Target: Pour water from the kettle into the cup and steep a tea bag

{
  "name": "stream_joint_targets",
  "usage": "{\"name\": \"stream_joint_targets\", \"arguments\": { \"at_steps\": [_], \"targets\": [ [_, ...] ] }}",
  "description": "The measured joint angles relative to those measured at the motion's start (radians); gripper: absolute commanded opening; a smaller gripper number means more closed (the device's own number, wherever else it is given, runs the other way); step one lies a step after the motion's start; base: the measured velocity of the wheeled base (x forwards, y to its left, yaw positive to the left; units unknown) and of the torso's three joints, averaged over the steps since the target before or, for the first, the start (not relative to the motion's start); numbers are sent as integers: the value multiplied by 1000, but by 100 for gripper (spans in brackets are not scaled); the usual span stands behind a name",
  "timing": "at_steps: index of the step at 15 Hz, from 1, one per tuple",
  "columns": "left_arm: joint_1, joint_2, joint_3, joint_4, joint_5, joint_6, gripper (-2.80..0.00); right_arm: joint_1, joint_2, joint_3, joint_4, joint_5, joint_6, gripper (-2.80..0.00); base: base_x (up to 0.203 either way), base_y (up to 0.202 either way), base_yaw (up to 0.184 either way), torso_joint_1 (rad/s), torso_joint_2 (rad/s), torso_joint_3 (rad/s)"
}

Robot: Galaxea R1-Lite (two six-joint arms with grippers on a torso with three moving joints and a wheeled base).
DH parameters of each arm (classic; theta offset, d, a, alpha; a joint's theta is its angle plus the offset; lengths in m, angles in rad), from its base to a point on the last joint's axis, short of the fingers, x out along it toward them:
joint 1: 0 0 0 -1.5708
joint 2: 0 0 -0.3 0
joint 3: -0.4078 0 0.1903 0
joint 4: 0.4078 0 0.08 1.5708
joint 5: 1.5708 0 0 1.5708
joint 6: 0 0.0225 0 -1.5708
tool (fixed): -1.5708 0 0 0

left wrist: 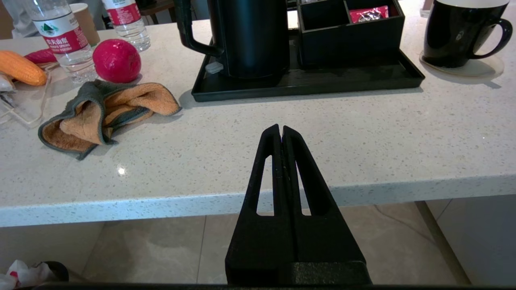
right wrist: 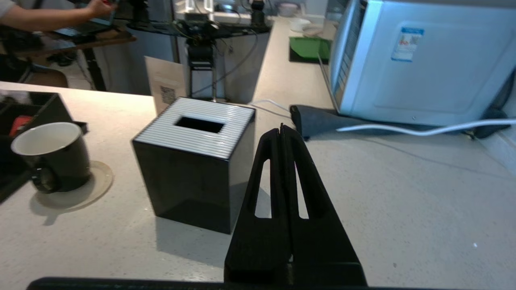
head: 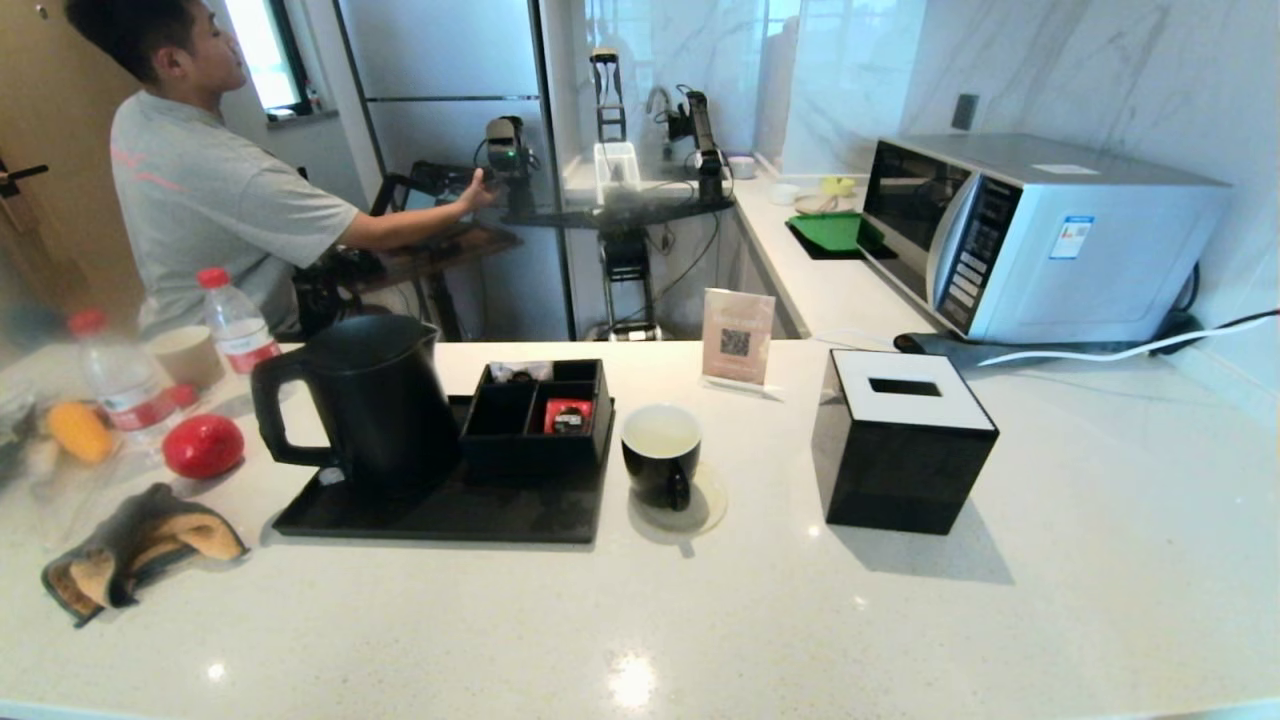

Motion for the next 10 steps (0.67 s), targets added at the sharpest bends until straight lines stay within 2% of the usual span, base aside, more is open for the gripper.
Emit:
{"name": "stream_joint_targets", "arguments": {
  "at_steps": [4,10],
  "targets": [
    [0,0,0,0,0,0,-280,86,-130,69,83,-77,-41,-280,0,0,0,0,0,0],
    [0,0,0,0,0,0,-280,133,-445,197,364,-117,-55,-280,0,0,0,0,0,0]
  ]
}}
